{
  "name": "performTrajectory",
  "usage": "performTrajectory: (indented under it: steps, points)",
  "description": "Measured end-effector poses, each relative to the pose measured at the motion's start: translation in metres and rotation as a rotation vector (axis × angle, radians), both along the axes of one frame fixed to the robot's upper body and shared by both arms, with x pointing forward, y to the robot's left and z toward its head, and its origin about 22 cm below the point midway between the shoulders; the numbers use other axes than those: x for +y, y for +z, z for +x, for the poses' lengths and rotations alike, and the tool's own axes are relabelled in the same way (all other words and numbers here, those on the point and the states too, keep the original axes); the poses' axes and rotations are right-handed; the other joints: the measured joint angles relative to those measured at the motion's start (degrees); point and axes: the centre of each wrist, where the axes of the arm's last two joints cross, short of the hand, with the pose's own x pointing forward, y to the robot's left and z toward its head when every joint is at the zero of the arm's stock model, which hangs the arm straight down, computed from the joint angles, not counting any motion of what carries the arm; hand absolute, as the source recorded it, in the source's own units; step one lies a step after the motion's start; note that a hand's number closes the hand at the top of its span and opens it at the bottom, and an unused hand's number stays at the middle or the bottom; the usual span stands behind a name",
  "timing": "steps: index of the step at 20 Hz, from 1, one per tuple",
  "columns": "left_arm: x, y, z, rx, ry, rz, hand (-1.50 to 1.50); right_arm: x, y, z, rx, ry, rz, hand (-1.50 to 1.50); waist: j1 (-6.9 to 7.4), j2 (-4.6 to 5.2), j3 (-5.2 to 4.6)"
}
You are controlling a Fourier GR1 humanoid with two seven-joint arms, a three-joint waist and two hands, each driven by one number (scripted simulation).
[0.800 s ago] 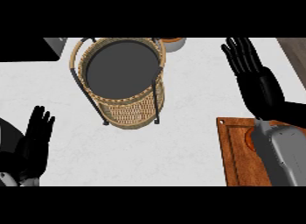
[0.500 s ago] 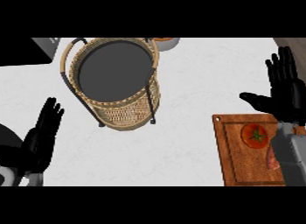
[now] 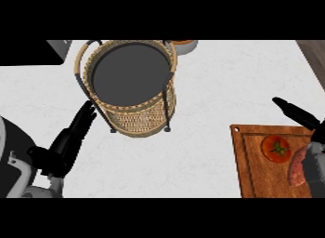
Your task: Pick the sweet potato from the cutting board and place it in the tiered basket
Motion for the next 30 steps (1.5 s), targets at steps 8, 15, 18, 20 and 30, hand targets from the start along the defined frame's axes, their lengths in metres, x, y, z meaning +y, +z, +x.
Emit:
performTrajectory:
  steps: [8, 15, 18, 20, 30]
  points:
    - [-0.008, -0.002, 0.009, -0.001, -0.026, 0.015, 0.0, -0.043, 0.018, -0.019, 0.434, -0.006, -0.234, -1.5, 0.04, -0.56, -0.62]
    - [-0.012, -0.002, 0.012, 0.002, -0.042, 0.025, 0.0, -0.052, 0.041, -0.023, 0.962, 0.126, -0.333, -1.5, 1.0, -0.62, -0.86]
    - [-0.008, -0.005, 0.011, 0.013, -0.046, 0.027, 0.0, -0.035, 0.067, -0.015, 1.106, 0.185, -0.344, -1.5, 0.95, -0.81, -0.71]
    - [-0.01, -0.007, 0.011, 0.014, -0.045, 0.022, 0.0, -0.022, 0.09, -0.011, 1.149, 0.215, -0.355, -1.5, 0.86, -0.86, -0.57]
    - [-0.011, -0.004, 0.018, 0.009, -0.039, 0.014, 0.0, 0.008, 0.128, -0.017, 1.177, 0.224, -0.418, -1.5, 1.02, -0.66, -0.22]
